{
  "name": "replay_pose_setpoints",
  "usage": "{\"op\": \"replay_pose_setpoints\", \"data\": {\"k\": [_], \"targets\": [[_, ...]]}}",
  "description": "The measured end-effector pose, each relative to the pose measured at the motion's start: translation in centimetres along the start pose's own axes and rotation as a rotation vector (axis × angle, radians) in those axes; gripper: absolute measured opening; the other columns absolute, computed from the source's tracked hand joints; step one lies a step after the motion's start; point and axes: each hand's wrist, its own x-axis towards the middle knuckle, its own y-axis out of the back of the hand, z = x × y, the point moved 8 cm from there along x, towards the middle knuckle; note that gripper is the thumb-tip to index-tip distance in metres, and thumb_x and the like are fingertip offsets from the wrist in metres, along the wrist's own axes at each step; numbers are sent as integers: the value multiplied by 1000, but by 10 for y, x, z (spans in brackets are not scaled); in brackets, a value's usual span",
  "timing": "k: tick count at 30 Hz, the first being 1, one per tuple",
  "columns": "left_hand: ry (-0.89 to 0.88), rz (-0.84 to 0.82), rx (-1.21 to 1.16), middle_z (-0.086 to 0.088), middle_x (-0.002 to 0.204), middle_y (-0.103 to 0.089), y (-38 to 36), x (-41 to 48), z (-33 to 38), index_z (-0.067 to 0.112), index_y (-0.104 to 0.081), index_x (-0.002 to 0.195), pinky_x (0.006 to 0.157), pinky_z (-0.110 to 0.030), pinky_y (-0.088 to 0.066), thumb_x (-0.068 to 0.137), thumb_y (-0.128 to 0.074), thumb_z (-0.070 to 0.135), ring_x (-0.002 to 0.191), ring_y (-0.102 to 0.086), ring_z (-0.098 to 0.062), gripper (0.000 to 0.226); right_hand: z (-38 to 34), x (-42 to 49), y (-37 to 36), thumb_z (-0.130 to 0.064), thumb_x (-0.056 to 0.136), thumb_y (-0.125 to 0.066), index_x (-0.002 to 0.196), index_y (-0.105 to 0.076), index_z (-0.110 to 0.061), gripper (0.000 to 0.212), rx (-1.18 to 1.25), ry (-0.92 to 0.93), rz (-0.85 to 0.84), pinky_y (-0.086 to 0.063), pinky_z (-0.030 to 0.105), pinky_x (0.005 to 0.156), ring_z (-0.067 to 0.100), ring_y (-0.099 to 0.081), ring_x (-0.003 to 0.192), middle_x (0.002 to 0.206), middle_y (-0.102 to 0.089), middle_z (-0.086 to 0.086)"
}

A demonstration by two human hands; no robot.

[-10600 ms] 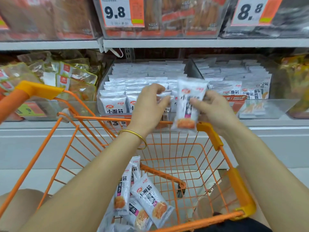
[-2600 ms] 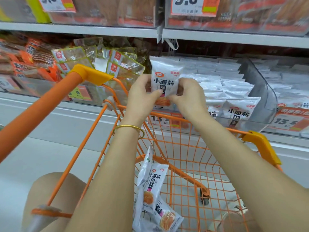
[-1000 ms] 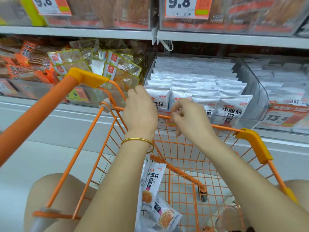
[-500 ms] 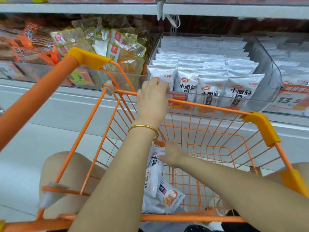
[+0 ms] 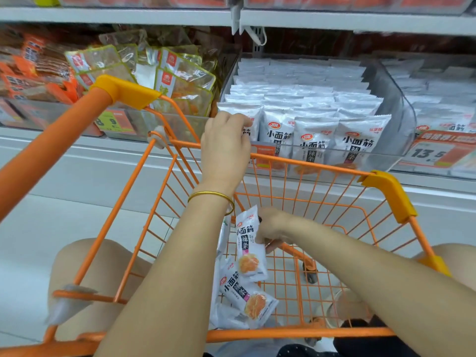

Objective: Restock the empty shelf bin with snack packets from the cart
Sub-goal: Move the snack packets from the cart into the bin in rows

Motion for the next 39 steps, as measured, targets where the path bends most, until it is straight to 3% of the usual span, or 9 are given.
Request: {"op": "replay_pose_setpoints", "data": {"k": [4, 7, 9, 12, 17, 26, 31, 36, 39], "targets": [[-41, 59, -66, -6, 102, -59, 6, 3, 10, 13, -64, 106, 85, -38, -42, 86, -56, 10, 100, -51, -27, 22, -20, -44, 51, 12, 84, -53, 102, -60, -3, 25, -108, 181, 5, -57, 45, 82, 29, -66, 97, 113, -66, 16], [-68, 81, -253, 0, 96, -59, 15, 6, 22, 10, -65, 103, 83, -33, -46, 88, -57, 16, 90, -54, -19, 18, -31, -75, 97, 9, 86, -55, 104, -64, 0, 22, 160, 338, 93, -58, 36, 76, 24, -68, 88, 102, -70, 13], [-46, -6, -413, 4, 94, -59, 15, 9, 31, 12, -63, 103, 75, -16, -43, 92, -55, 21, 80, -52, -6, 16, -42, -91, 122, 9, 89, -52, 103, -63, -2, 21, 387, 464, 154, -59, 33, 74, 24, -67, 84, 98, -69, 13], [-23, -194, -551, 13, 88, -55, 6, 16, 45, 18, -56, 100, 66, -8, -39, 94, -54, 27, 75, -49, 5, 11, -60, -105, 158, 5, 91, -52, 97, -63, -10, 20, 591, 643, 369, -59, 37, 77, 25, -68, 87, 98, -69, 10], [-61, -239, -510, 5, 100, -59, 2, 38, 55, 12, -55, 115, 74, -13, -45, 84, -63, 9, 90, -56, -8, 32, -85, -111, 186, -1, 89, -58, 86, -60, -27, 26, 550, 789, 738, -53, 49, 89, 22, -64, 90, 85, -64, -4], [-84, -228, -376, -3, 97, -62, -20, 41, 44, 11, -56, 99, 78, -29, -47, 79, -65, 7, 92, -57, -18, 22, -80, -108, 189, -21, 78, -70, 89, -67, -10, 15, 12, 586, 1104, -45, 31, 69, 18, -56, 80, 95, -58, 3], [-131, -89, -281, 11, 93, -56, -4, 44, 45, 20, -56, 110, 89, -34, -38, 80, -68, 26, 105, -45, -17, 33, -76, -103, 192, -26, 84, -68, 65, -52, -18, 26, -98, 466, 1068, -44, 33, 71, 23, -53, 83, 94, -49, 5], [-86, -87, -76, 8, 87, -51, -5, 52, 37, 17, -51, 77, 83, -31, -25, 82, -66, 35, 104, -43, -18, 24, -84, -109, 193, -33, 79, -72, 65, -41, -20, 36, -1, 515, 1025, -37, 32, 63, 19, -49, 75, 80, -50, -1], [-71, -141, 39, 5, 113, -52, -16, 55, 29, 13, -55, 78, 90, -33, -25, 81, -69, 37, 122, -33, -20, 27, -88, -105, 193, -33, 79, -72, 62, -41, -17, 39, -61, 477, 1013, -34, 30, 58, 21, -48, 72, 69, -46, -2]]}}
